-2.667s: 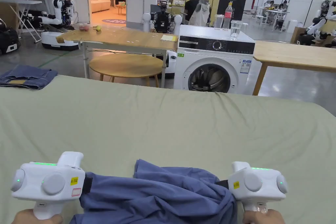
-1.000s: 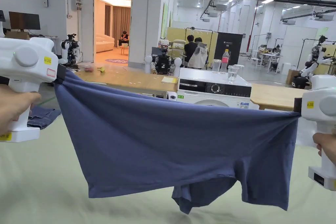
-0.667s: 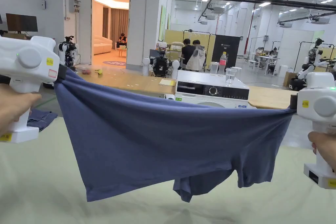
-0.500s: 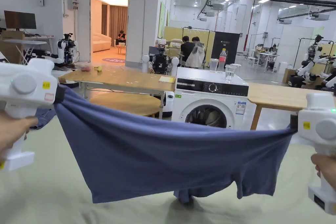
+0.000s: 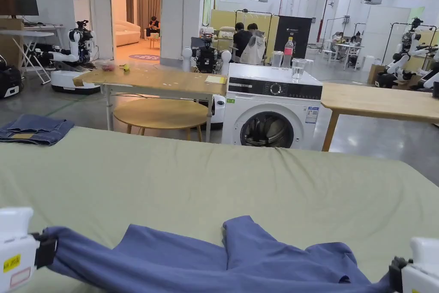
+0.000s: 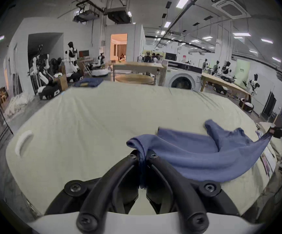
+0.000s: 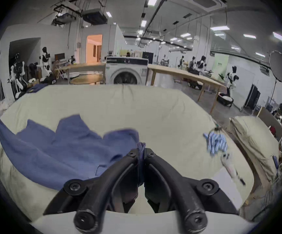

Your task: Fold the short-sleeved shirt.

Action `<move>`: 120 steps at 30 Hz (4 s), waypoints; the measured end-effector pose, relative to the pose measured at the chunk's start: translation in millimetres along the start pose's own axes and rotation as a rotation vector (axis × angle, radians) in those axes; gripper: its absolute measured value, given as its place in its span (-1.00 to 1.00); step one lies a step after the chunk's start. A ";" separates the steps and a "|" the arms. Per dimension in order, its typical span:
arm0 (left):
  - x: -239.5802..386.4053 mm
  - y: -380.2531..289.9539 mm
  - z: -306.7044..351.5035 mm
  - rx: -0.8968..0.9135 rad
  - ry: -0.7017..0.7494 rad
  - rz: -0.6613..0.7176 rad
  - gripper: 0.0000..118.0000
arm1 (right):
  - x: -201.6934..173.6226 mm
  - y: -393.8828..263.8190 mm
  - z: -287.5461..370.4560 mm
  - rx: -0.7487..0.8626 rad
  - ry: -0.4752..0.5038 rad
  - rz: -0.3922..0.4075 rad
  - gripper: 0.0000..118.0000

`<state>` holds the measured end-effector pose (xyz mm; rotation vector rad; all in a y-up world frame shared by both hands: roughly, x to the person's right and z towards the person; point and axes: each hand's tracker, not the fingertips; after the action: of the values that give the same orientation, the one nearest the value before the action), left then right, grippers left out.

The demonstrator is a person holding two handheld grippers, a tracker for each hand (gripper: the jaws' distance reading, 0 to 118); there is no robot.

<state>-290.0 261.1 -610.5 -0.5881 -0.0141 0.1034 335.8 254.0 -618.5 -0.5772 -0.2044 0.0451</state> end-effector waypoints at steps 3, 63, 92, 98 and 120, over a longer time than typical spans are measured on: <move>-3.2 -34.4 3.9 -0.054 0.022 0.010 -1.00 | 1.8 -30.0 -2.3 -0.054 0.009 0.001 -0.98; -55.9 -39.9 -63.9 -0.544 0.062 0.196 0.15 | -163.3 -48.0 16.7 0.119 0.207 0.077 -1.00; -36.6 -66.1 -58.1 -0.458 0.065 0.033 -1.00 | -152.3 -30.5 -27.0 0.027 0.235 0.065 -1.00; -36.5 -56.1 -36.7 -0.406 0.047 0.073 -1.00 | -140.1 35.6 -101.0 -0.081 0.237 0.098 -0.76; -31.4 -45.8 -35.6 -0.372 0.039 0.112 -1.00 | -166.0 61.0 -227.6 -0.377 0.312 0.247 -0.98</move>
<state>-315.4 200.5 -614.2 -0.9633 0.0385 0.2008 220.8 166.4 -867.8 -0.9737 0.1682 0.1570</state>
